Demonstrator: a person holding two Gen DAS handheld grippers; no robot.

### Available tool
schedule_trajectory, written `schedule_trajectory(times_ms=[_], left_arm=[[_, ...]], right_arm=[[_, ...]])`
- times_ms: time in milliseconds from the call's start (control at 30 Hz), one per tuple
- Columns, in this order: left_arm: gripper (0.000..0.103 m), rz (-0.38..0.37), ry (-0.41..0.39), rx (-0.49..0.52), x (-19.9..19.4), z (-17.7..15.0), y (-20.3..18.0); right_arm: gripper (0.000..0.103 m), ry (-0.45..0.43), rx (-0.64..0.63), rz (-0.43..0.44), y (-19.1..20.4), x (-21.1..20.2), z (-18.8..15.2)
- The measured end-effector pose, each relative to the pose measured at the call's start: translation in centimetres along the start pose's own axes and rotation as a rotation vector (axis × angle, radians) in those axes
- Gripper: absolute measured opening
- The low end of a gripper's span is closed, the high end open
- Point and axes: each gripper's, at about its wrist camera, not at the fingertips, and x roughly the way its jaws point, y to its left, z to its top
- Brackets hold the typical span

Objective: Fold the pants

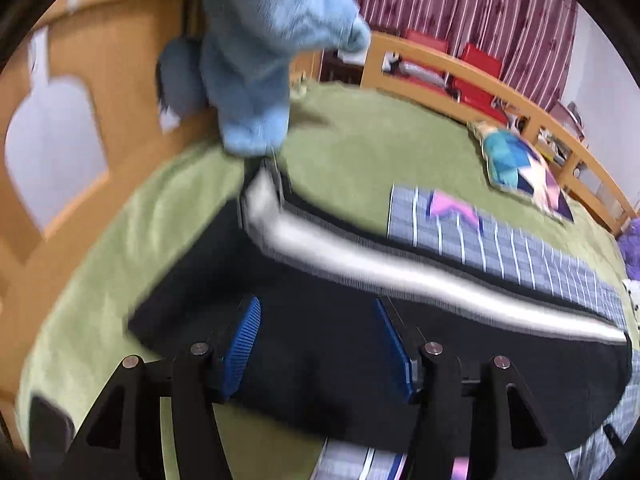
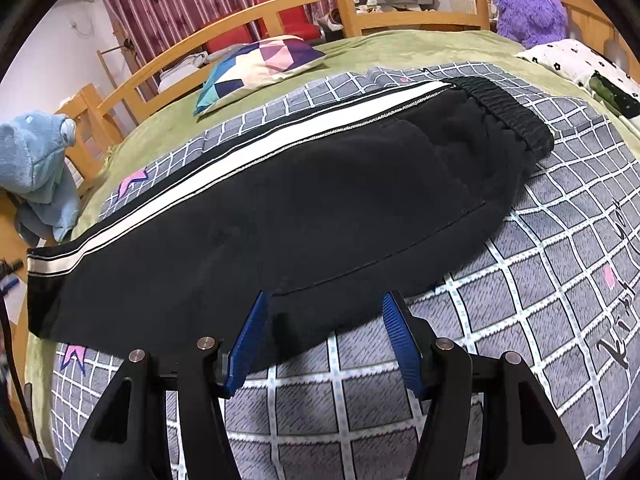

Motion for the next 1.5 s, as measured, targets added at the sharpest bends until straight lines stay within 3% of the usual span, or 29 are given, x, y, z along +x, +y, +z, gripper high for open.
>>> schedule_trajectory(times_ms=[200, 367, 433, 533, 600, 733, 867, 1000, 1200, 1267, 1300, 1333, 1367, 1500], left_arm=[[0.056, -0.011, 0.143, -0.067, 1.5, -6.8, 2.5], [0.056, -0.157, 0.184, -0.211, 2.0, -10.1, 4.1], [0.056, -0.266, 0.196, -0.252, 2.2, -10.7, 3.8], [0.056, -0.365, 0.211, -0.265, 2.9, -11.9, 2.7], [0.056, -0.385, 0.212, -0.273, 3.7, -12.5, 2.2], [0.056, -0.42, 0.177, -0.365, 5.3, -11.8, 3.1], [0.054, -0.428, 0.161, -0.479, 7.9, -9.9, 4.4], [0.054, -0.407, 0.135, -0.515, 10.0, -8.0, 4.8], [0.051, -0.349, 0.123, -0.501, 11.7, -5.6, 4.2], [0.038, -0.324, 0.132, -0.508, 12.1, -5.1, 4.2], [0.032, -0.301, 0.146, -0.51, 12.2, -4.9, 4.1], [0.018, -0.268, 0.163, -0.502, 12.2, -4.4, 4.2], [0.015, -0.263, 0.171, -0.494, 12.2, -4.2, 4.4], [0.01, -0.287, 0.133, -0.38, 8.6, -1.8, 3.4]], right_arm=[[0.06, 0.02, 0.003, 0.011, -0.3, -0.7, -1.0], [0.06, 0.013, 0.025, 0.003, -1.3, -0.9, -1.5], [0.06, 0.009, 0.048, 0.013, -2.0, -0.9, -1.5], [0.06, 0.004, 0.092, 0.036, -3.1, -0.6, -1.4], [0.062, 0.012, 0.128, 0.064, -3.9, 0.2, -1.2], [0.063, 0.029, 0.206, 0.128, -5.2, 2.2, -1.0], [0.063, -0.008, 0.291, 0.203, -6.4, 3.6, 0.2], [0.063, -0.022, 0.378, 0.254, -7.2, 5.8, 2.5], [0.066, -0.018, 0.4, 0.219, -6.9, 8.8, 5.6], [0.067, -0.014, 0.404, 0.207, -6.5, 9.3, 6.2], [0.062, -0.015, 0.4, 0.192, -6.4, 9.5, 6.5], [0.034, -0.014, 0.393, 0.155, -6.2, 9.6, 6.8], [0.013, -0.003, 0.372, 0.087, -6.1, 9.6, 7.0], [0.009, -0.038, 0.365, 0.141, -6.4, 6.7, 8.3]])
